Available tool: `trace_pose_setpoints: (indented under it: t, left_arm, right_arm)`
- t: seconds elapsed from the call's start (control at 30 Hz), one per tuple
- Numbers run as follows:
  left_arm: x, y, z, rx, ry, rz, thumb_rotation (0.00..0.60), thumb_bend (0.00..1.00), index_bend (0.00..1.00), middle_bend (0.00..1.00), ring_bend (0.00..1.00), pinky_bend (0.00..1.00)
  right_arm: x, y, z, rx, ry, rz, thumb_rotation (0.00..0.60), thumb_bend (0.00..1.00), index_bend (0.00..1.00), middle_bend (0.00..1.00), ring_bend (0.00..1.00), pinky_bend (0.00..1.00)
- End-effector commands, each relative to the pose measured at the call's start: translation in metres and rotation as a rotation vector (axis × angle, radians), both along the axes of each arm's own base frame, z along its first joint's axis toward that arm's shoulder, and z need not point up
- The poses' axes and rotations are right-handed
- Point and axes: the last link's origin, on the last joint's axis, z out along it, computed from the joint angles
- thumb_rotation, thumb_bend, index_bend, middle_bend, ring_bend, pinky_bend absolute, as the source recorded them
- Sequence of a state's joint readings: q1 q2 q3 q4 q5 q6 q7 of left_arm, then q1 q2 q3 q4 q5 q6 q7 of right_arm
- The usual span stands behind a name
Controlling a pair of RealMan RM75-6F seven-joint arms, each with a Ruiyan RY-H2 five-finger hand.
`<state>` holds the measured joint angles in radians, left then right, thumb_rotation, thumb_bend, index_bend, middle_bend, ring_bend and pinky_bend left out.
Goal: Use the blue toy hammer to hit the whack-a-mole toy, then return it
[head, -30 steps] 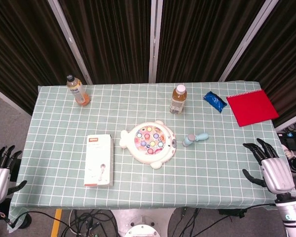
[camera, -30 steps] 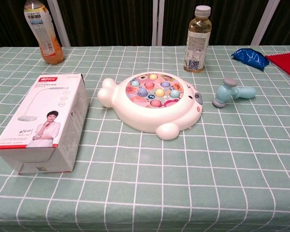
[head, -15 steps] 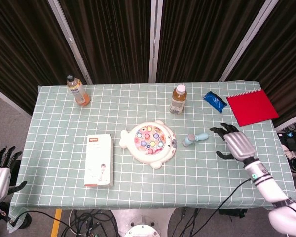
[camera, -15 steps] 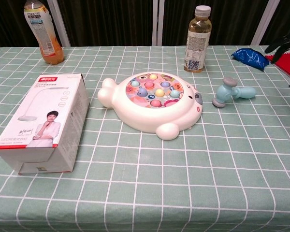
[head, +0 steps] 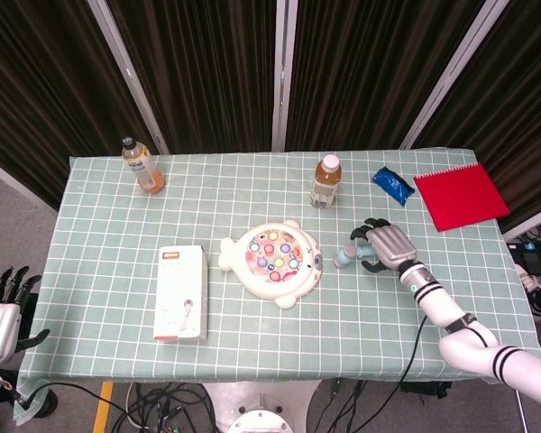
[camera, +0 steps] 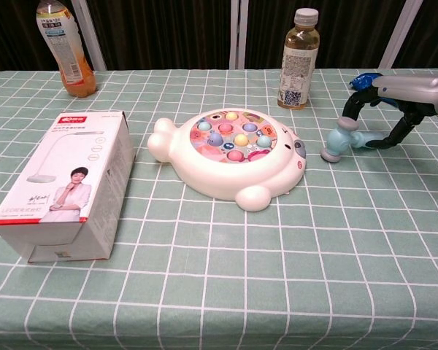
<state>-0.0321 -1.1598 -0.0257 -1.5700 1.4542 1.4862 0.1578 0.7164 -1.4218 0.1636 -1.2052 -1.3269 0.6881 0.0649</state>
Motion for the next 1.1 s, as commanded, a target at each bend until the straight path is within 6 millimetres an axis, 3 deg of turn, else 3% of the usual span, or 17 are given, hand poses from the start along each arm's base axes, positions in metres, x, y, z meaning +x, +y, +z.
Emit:
trace_pose_setpoints:
  t: [0.03,0.4,1.1]
  left_arm:
    - [0.000,0.000,0.000,0.001,0.000,0.001,0.600,0.00,0.17,0.07,0.00,0.00]
    - [-0.002,-0.002,0.002,0.007,0.003,0.005,0.600,0.00,0.17,0.07,0.00,0.00]
    - [-0.007,-0.004,0.001,0.009,-0.006,0.011,0.600,0.00,0.17,0.07,0.00,0.00]
  right_arm:
    - [0.001,-0.003,-0.008,0.006,-0.005,0.002,0.600,0.25,0.36,0.34,0.16,0.19]
    - [0.002,-0.005,-0.020,0.018,-0.023,0.017,0.600,0.27,0.43,0.40,0.23,0.26]
    - [0.003,-0.008,-0.021,-0.005,-0.037,0.027,0.600,0.30,0.51,0.46,0.29,0.35]
